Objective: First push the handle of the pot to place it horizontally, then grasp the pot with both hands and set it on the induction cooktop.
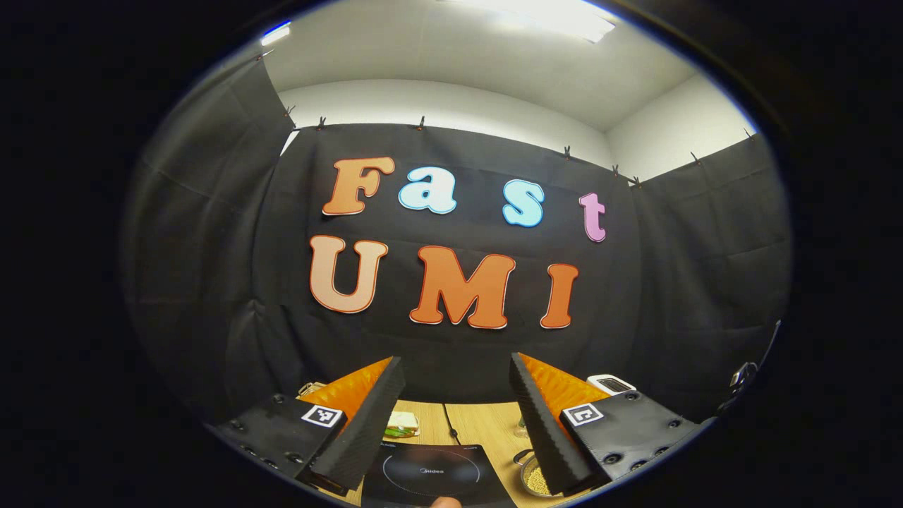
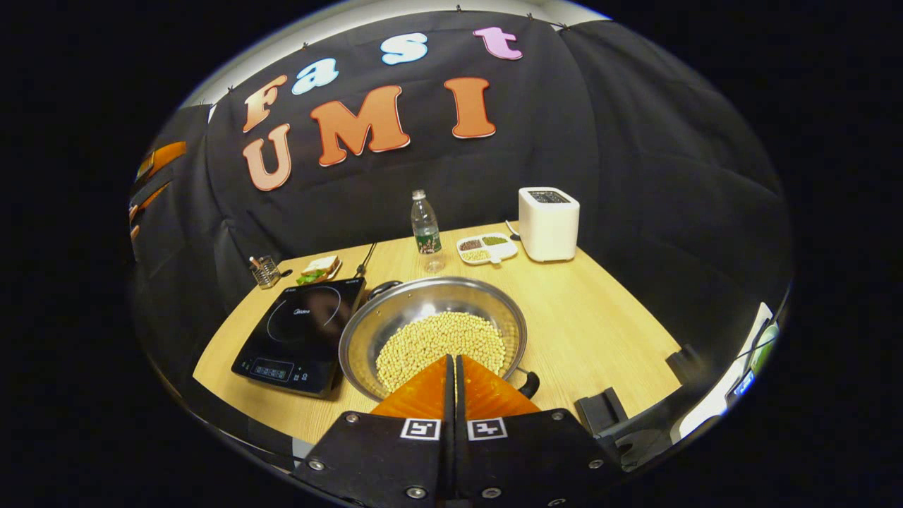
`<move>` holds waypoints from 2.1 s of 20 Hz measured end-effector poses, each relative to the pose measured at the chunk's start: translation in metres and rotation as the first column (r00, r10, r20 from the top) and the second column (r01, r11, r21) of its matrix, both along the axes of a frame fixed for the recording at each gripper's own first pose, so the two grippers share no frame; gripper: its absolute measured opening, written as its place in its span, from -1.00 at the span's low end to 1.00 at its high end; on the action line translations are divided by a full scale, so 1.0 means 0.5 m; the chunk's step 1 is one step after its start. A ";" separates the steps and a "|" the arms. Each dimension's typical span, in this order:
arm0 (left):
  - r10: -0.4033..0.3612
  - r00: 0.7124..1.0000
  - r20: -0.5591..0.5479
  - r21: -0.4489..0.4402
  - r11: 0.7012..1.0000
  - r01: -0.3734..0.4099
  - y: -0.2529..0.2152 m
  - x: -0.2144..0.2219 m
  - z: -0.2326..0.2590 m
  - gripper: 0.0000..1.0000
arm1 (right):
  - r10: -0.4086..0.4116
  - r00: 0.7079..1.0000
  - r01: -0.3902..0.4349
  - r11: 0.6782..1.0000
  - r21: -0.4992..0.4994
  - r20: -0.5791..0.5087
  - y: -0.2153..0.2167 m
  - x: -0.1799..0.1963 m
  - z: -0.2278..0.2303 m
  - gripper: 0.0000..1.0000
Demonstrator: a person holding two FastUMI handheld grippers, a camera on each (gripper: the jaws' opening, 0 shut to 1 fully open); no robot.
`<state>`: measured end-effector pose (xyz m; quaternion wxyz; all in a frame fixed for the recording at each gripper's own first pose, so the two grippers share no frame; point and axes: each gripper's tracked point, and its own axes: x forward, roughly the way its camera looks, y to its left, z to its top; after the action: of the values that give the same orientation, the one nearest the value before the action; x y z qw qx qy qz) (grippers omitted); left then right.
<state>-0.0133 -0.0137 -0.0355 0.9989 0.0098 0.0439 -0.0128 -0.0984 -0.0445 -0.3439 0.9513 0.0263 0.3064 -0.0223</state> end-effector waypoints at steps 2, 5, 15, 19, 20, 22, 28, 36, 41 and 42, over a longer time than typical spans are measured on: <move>0.002 1.000 0.000 0.000 1.000 -0.002 0.002 0.004 0.001 0.95 | 0.004 1.000 -0.004 1.000 -0.011 -0.030 0.000 -0.016 -0.024 -1.00; 0.000 1.000 -0.003 -0.001 1.000 0.000 -0.002 0.007 -0.005 0.95 | 0.017 0.996 -0.017 1.000 -0.006 -0.085 0.002 -0.037 -0.064 -1.00; 0.016 1.000 -0.023 0.007 1.000 -0.016 0.013 0.011 -0.027 0.95 | 0.016 0.972 -0.025 0.999 -0.035 -0.233 -0.005 -0.058 -0.169 -1.00; 0.001 1.000 -0.020 0.010 1.000 -0.001 0.017 0.015 -0.040 0.93 | -0.011 0.969 -0.003 0.998 -0.058 -0.246 -0.023 -0.051 -0.193 -1.00; 0.005 1.000 -0.016 0.014 1.000 -0.005 0.022 0.018 -0.043 0.97 | -0.014 0.969 0.004 0.999 -0.041 -0.248 -0.020 -0.042 -0.204 -0.99; 0.017 1.000 -0.012 0.022 1.000 -0.017 0.036 0.022 -0.052 0.96 | -0.025 0.966 0.016 0.999 -0.037 -0.257 -0.025 -0.051 -0.204 -1.00; 0.018 1.000 -0.007 0.031 0.999 -0.018 0.054 0.034 -0.092 0.96 | -0.112 0.961 0.129 0.990 0.051 -0.254 -0.055 -0.040 -0.216 -1.00; 0.030 0.998 -0.048 0.023 0.999 -0.029 0.062 0.049 -0.153 0.96 | -0.183 0.951 0.208 0.975 0.076 -0.249 -0.092 -0.010 -0.212 -1.00; 0.046 0.997 -0.063 0.045 0.998 -0.043 0.067 0.051 -0.181 0.96 | -0.216 0.945 0.242 0.967 0.079 -0.246 -0.117 0.014 -0.209 -1.00; 0.045 0.997 -0.068 0.044 0.998 -0.042 0.065 0.054 -0.189 0.95 | -0.222 0.944 0.247 0.966 0.079 -0.246 -0.122 0.018 -0.209 -1.00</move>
<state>0.0138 0.0189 -0.1297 0.9964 0.0295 0.0786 0.0097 -0.0895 -0.1057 -0.4486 0.8959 0.1113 0.4125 -0.1217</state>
